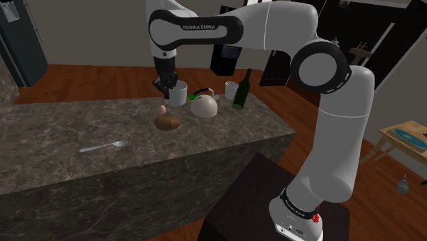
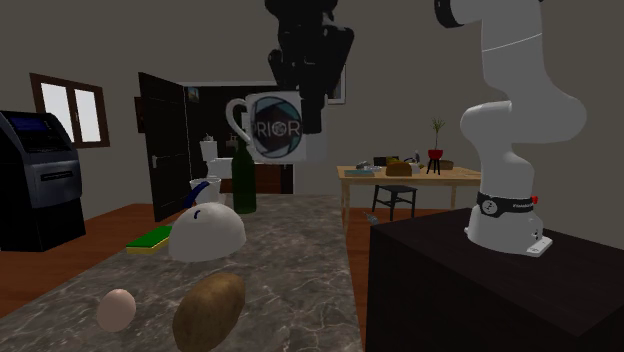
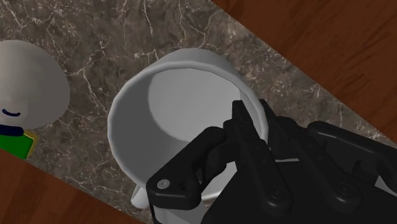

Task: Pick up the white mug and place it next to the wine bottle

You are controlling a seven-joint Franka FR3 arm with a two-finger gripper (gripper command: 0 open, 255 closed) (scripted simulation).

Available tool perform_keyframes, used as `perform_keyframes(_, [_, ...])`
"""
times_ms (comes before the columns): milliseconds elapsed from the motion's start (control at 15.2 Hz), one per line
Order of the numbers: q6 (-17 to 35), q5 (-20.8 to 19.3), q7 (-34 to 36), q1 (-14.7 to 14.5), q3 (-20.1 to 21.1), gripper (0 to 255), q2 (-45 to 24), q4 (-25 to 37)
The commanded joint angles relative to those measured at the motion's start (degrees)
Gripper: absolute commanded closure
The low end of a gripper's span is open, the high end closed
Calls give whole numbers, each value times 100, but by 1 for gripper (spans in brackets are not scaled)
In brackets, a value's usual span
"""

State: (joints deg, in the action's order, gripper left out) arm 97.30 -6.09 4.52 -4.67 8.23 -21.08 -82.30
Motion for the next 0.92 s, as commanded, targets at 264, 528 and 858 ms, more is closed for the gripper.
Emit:
perform_keyframes(264, [-458, 5, -31, -14, 4, 255, 8, 450])
perform_keyframes(528, [-788, 1, -48, -31, 6, 255, -35, 824])
perform_keyframes(858, [-1229, -13, -69, -61, 7, 255, -138, 1367])
